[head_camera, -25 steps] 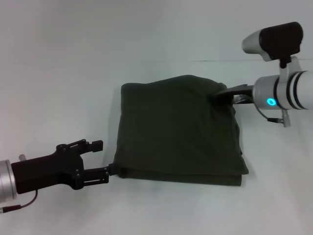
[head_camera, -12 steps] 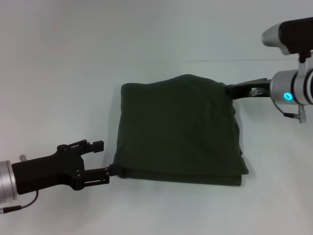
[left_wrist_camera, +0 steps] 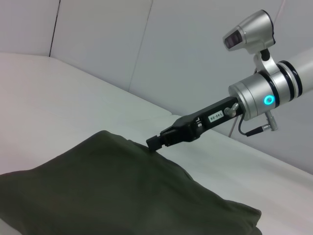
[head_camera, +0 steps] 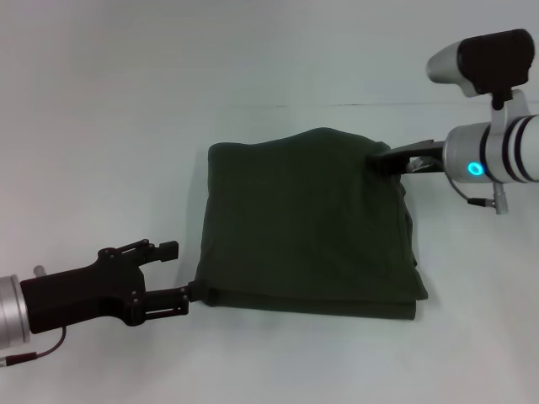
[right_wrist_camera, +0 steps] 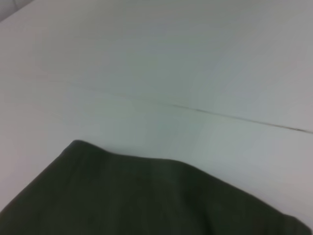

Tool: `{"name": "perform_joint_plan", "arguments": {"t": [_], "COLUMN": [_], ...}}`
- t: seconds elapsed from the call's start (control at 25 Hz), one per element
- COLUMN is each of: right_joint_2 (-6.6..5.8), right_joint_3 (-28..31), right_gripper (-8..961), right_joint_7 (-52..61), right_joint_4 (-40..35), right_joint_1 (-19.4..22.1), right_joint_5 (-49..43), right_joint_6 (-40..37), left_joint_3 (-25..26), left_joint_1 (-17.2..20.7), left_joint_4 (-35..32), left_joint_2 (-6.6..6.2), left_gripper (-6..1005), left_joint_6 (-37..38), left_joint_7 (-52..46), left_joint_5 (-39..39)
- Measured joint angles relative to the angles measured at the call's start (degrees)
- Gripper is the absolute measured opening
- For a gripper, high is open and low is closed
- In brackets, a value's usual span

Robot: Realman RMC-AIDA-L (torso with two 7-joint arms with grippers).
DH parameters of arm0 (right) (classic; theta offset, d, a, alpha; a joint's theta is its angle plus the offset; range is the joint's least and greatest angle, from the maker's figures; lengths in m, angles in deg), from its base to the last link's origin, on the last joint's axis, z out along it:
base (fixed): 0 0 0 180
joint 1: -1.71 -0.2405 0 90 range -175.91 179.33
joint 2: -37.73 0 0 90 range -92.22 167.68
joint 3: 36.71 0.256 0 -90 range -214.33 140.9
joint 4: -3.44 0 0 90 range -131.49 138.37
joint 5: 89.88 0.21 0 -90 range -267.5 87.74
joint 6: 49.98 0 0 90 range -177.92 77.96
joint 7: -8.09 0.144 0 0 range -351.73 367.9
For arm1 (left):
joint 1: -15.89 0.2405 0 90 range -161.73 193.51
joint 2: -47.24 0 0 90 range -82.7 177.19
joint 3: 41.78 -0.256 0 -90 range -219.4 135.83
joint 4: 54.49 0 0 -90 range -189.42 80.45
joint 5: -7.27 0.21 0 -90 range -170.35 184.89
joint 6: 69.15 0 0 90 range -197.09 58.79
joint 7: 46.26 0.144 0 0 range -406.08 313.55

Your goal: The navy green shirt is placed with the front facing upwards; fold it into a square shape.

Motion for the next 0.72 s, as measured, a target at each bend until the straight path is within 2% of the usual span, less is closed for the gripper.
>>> {"name": "perform_joint_plan", "arguments": {"t": [0.32,0.72], "right_joint_2": [-0.12,-0.38], "right_joint_3": [-0.1,0.0], "right_gripper": [5,5], "right_joint_7": [-1.2,-0.2], "right_joint_4": [7.0,7.2], "right_joint_1": [-3.3,-1.9], "right_joint_5": [-1.0,-1.5], "right_joint_6": [4.3,6.1], "left_joint_3": [0.5,1.0], "left_joint_1": [-0.3,-0.4], "left_joint_4": [0.0,0.0], "left_joint_2": [0.01,-0.14], "left_gripper": [878,877], "left_joint_6": [-0.1,-0.1], "left_joint_7": [0.0,0.0], "left_joint_5": [0.0,0.0]}}
